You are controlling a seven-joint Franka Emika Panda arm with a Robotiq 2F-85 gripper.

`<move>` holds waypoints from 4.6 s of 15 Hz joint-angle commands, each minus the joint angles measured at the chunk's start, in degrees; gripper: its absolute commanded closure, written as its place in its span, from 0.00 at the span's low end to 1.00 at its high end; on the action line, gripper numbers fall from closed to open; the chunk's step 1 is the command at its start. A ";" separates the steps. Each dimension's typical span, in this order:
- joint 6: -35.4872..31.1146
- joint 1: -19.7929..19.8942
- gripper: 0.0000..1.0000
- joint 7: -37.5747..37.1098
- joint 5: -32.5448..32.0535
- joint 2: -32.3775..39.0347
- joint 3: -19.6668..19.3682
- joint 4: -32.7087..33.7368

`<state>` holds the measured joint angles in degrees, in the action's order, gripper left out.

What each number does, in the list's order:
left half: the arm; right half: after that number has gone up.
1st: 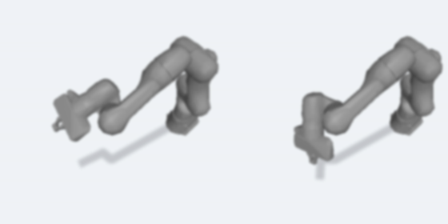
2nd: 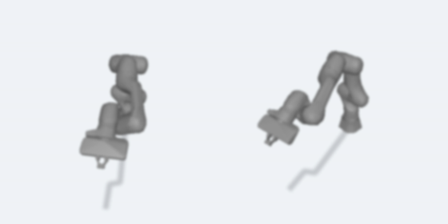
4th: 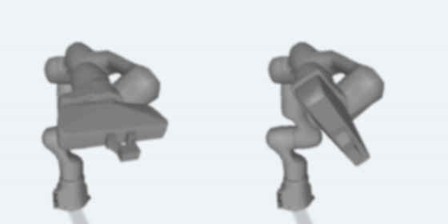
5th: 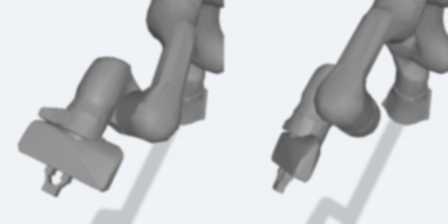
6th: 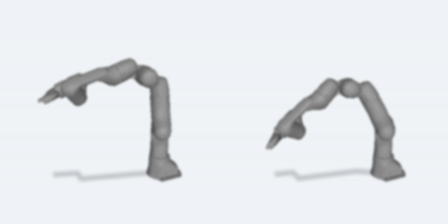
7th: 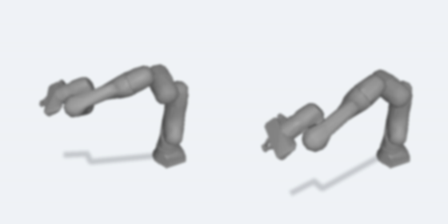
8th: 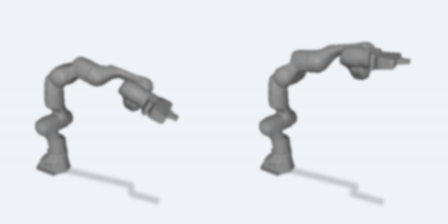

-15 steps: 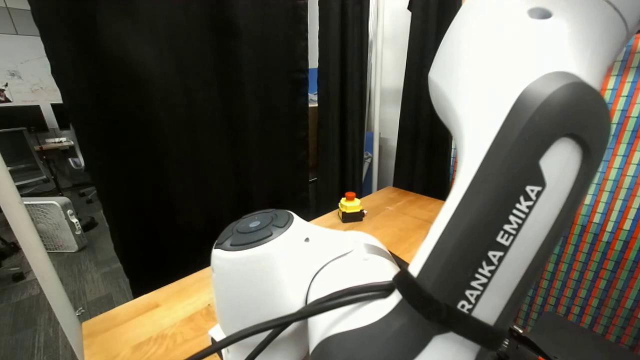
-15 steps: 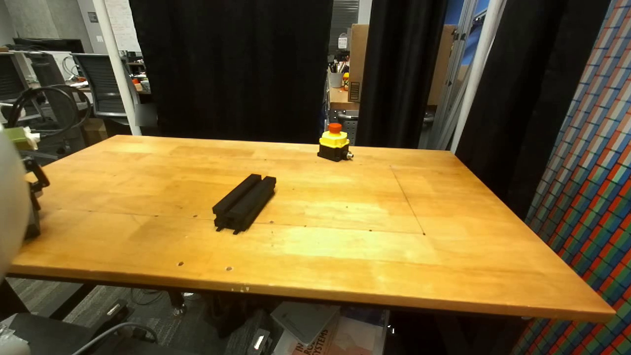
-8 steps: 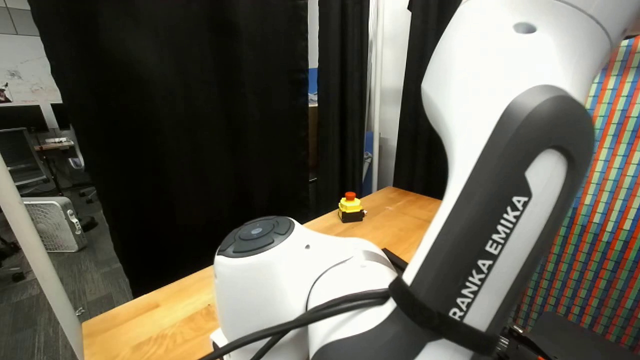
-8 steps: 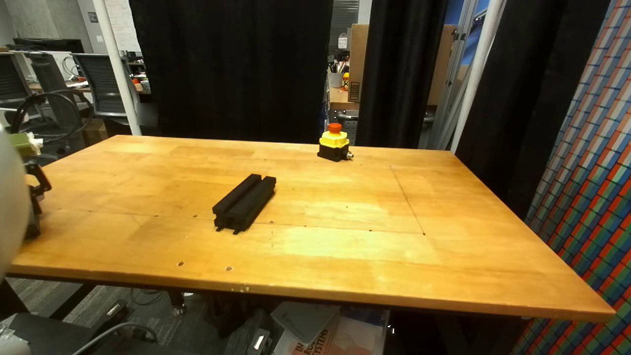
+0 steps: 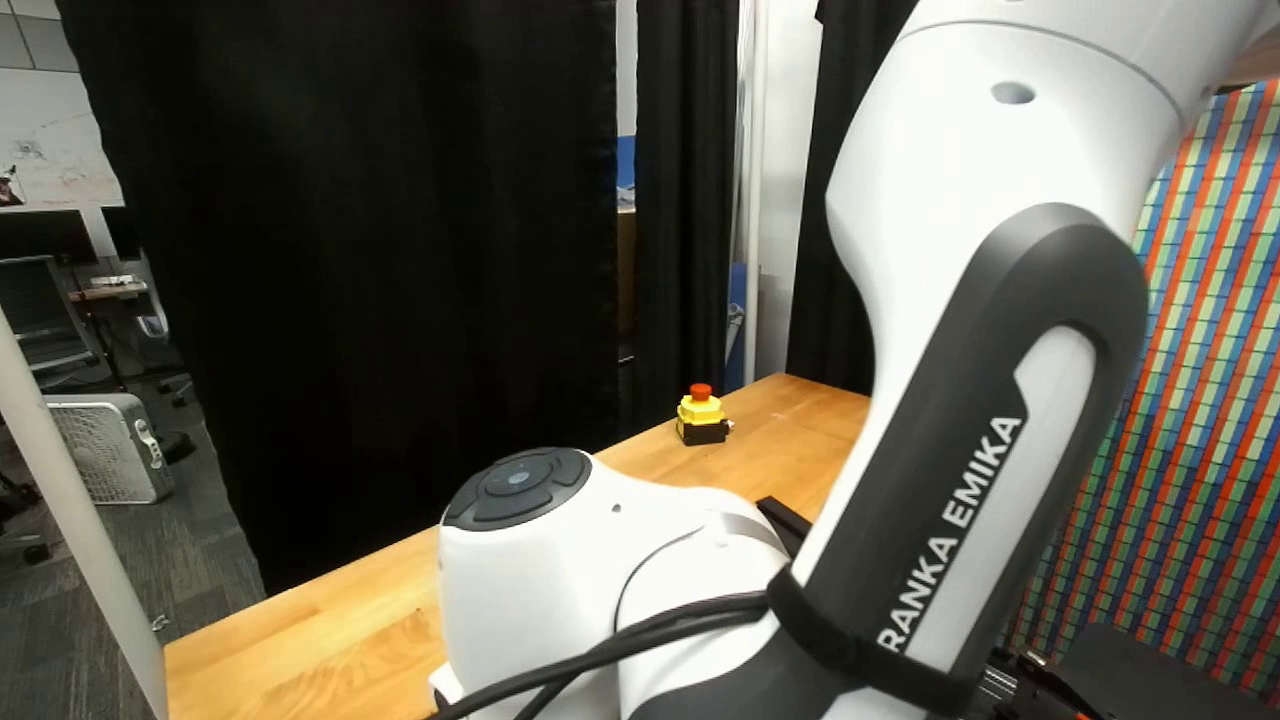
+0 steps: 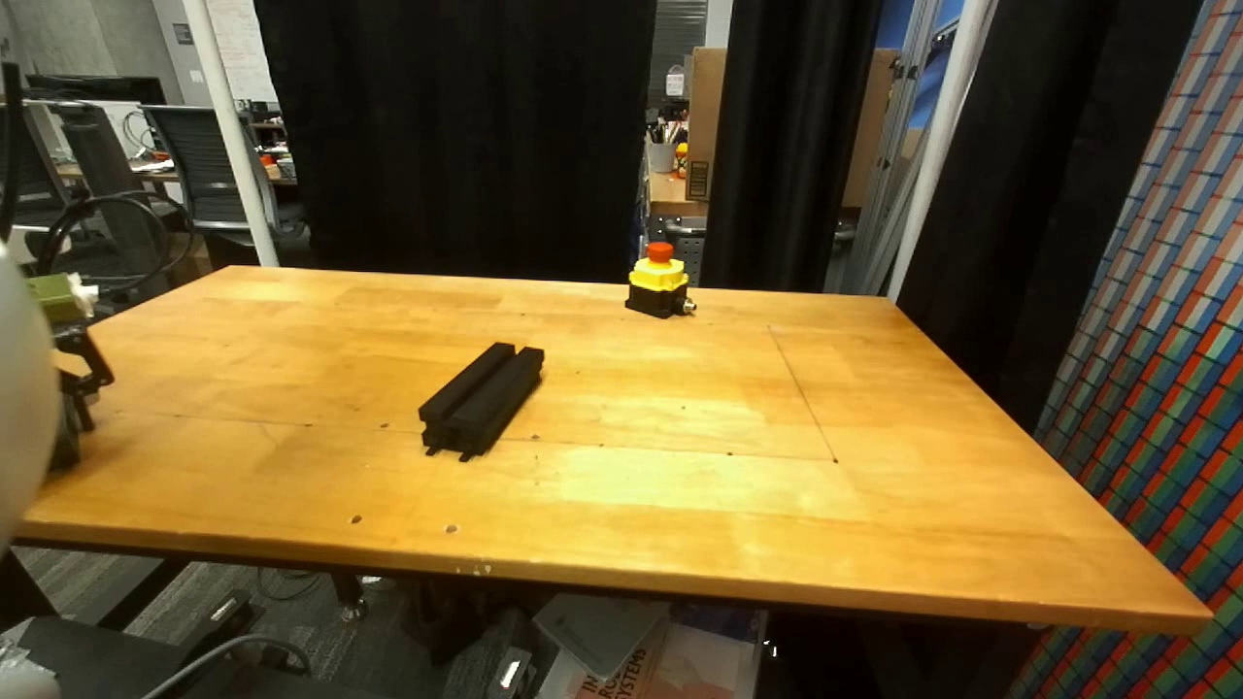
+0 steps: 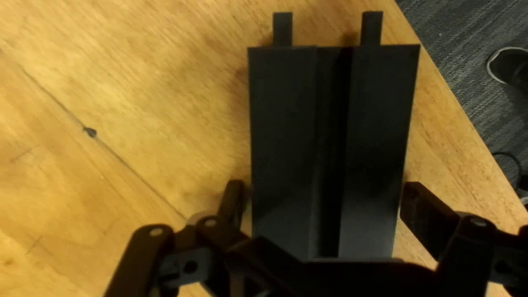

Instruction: Pile up all the black objects on the table

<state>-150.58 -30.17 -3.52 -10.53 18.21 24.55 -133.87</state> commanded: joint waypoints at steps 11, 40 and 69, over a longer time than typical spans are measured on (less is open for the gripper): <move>-1.20 -1.20 0.55 -3.87 -3.93 -1.26 -2.53 0.10; 7.79 21.84 0.55 1.78 -2.32 -21.21 -16.86 -2.94; 1.72 27.44 0.55 -0.11 7.31 -19.11 -21.53 -12.46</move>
<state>-147.11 -2.94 -3.94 -5.06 -0.57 3.40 -145.76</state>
